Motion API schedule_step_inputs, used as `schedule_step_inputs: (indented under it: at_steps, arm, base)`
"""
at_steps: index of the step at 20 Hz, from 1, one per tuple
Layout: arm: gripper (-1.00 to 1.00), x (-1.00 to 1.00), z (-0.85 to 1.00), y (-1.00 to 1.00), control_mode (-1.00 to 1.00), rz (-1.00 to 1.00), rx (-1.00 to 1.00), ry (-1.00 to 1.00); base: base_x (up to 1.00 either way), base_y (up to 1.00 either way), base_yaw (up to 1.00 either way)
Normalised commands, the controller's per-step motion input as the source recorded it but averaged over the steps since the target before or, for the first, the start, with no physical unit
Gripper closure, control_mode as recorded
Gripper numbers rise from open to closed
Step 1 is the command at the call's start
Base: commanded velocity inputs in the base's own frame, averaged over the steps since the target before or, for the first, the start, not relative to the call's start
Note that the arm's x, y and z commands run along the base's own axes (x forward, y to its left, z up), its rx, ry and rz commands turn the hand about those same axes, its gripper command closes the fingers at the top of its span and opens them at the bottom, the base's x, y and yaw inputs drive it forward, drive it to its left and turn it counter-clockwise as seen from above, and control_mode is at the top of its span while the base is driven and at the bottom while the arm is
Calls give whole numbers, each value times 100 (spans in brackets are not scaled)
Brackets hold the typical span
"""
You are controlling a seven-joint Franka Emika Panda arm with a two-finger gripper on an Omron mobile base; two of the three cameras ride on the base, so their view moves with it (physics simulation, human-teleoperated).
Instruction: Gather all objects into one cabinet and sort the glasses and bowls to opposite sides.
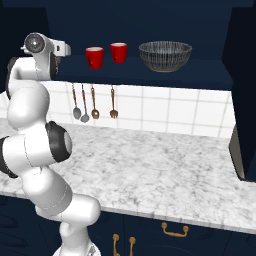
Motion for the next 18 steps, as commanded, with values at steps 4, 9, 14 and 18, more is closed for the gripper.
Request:
schedule_step_inputs:
  at_steps: [4,9,14,18]
  arm:
    - [100,-17,-7,-1,-100,0,0,0]
    - [100,-28,-13,-5,-100,0,0,0]
    - [-100,-11,-5,-1,-100,0,0,0]
    - [-100,0,0,0,-100,0,0,0]
  base:
    - [0,0,0]
    - [0,0,0]
    - [0,0,0]
    - [0,0,0]
